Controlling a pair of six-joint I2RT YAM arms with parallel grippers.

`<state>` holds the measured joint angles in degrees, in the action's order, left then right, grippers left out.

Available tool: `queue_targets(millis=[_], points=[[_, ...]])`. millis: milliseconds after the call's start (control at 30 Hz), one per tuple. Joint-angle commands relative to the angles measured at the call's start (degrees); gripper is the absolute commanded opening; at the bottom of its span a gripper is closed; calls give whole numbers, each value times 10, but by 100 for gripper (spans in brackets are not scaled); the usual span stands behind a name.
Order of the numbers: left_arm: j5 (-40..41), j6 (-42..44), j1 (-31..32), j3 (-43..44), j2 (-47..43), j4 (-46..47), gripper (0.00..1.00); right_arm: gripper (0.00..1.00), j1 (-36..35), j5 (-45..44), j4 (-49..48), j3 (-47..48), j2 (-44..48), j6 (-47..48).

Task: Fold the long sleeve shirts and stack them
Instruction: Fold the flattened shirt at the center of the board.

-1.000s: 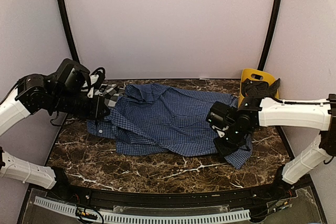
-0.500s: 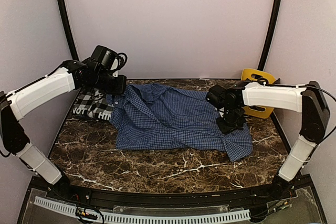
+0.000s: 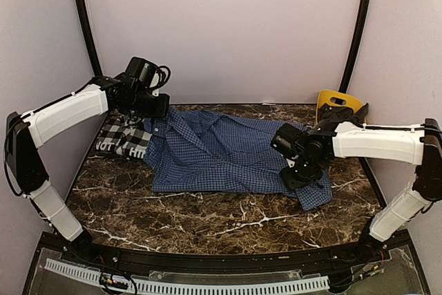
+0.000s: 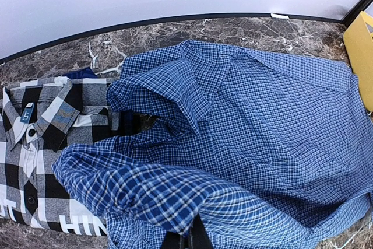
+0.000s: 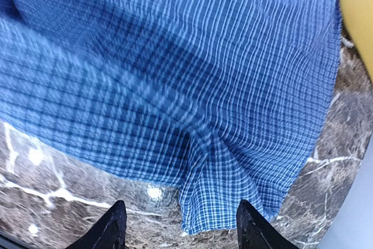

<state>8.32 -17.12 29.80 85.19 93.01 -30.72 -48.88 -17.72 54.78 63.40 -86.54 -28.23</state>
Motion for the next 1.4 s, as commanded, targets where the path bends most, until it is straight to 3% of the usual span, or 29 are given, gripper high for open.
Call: queue_targets(millis=[0,133,333,667,833,1033,1200,1367], points=[[-13,12,-8,17,-4,17,0,58,-3,12,-14,-55,-16,-40],[-29,15,-9,19,-2,18,0,55,-3,3,-15,-66,-43,-45],[-47,15,-9,18,-1,21,0,41,-2,-16,-7,-67,-76,-44],[-21,24,-10,17,-9,5,0,1,2,-64,63,-52,-63,-70],[15,29,-15,12,-22,-20,0,0,17,-125,123,-10,-53,-80],[25,30,-26,-10,-44,-37,0,0,84,-176,148,66,-65,-44],[-3,28,-26,-16,-42,-33,0,11,105,-209,150,135,-111,-11],[-37,24,-26,-28,-37,-18,0,18,143,-209,89,138,-164,39]])
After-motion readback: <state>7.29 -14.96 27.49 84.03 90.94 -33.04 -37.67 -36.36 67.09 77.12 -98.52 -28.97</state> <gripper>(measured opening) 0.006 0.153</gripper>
